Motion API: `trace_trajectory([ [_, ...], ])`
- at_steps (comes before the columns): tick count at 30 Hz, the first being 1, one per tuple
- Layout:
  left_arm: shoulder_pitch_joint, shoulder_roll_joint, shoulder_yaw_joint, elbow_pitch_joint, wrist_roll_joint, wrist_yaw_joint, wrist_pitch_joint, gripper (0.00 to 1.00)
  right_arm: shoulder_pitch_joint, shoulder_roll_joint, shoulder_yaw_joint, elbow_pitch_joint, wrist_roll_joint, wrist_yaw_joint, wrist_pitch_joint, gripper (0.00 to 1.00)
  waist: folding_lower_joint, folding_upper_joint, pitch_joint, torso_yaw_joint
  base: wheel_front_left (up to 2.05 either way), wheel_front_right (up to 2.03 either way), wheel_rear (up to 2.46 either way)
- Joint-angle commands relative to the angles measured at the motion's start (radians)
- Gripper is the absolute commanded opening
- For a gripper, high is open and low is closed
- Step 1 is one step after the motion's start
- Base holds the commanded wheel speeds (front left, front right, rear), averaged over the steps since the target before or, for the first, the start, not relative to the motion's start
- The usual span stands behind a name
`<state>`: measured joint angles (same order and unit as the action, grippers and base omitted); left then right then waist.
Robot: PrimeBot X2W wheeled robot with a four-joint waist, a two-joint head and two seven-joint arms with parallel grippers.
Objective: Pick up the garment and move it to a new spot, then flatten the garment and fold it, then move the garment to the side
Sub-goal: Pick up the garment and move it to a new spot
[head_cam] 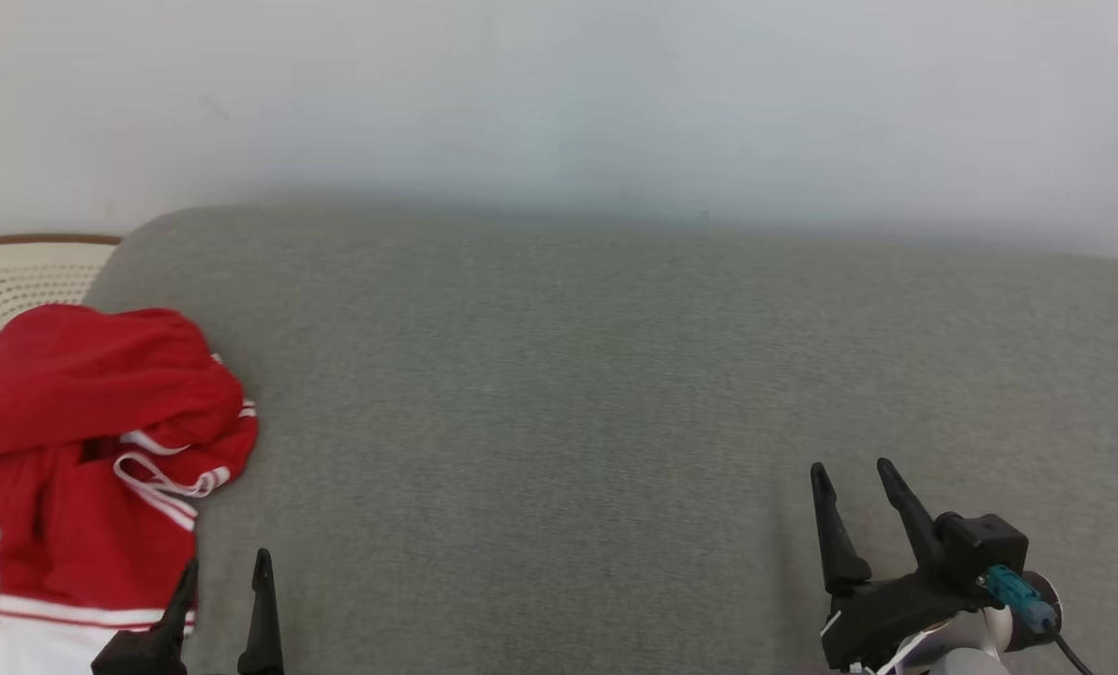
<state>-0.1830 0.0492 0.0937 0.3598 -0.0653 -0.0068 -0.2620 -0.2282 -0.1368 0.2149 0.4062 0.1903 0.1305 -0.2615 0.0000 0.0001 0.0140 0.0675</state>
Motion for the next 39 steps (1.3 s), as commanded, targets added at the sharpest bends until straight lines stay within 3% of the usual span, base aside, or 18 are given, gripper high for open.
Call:
trace_trajectory([
  [1, 0.017, 0.003, 0.009, 0.005, 0.006, 0.004, -0.005, 1.00, 0.002, 0.001, 0.013, 0.000, 0.007, 0.000, -0.005, 1.00, 0.0000, -0.0001, -0.001, 0.081, 0.00, 0.00, 0.00],
  [9, 0.026, 0.002, 0.034, 0.010, 0.016, 0.006, -0.005, 1.00, -0.013, 0.007, 0.059, 0.003, 0.012, 0.000, -0.005, 1.00, 0.0000, -0.0001, 0.010, 0.222, 0.00, 0.00, 0.00],
  [16, 0.009, 0.003, 0.053, 0.011, 0.016, -0.018, -0.005, 1.00, -0.036, -0.002, 0.094, 0.009, 0.019, 0.000, -0.005, 1.00, 0.0000, -0.0001, 0.034, 0.288, 0.00, 0.00, 0.00],
  [21, -0.040, 0.026, 0.056, 0.039, 0.017, -0.069, -0.005, 1.00, -0.053, -0.018, 0.114, 0.003, 0.028, 0.000, -0.005, 1.00, 0.0000, -0.0001, 0.065, 0.277, 0.00, 0.00, 0.00],
  [27, -0.117, 0.058, 0.060, 0.079, 0.004, -0.099, -0.005, 1.00, -0.069, -0.048, 0.121, -0.002, 0.029, 0.000, -0.005, 1.00, 0.0000, -0.0001, 0.104, 0.246, 0.00, 0.00, 0.00],
  [39, -0.331, 0.167, 0.028, 0.215, 0.028, -0.120, -0.005, 1.00, -0.087, -0.121, 0.130, -0.029, 0.031, 0.000, -0.005, 1.00, 0.0000, -0.0001, 0.206, 0.178, 0.00, 0.00, 0.00],
])
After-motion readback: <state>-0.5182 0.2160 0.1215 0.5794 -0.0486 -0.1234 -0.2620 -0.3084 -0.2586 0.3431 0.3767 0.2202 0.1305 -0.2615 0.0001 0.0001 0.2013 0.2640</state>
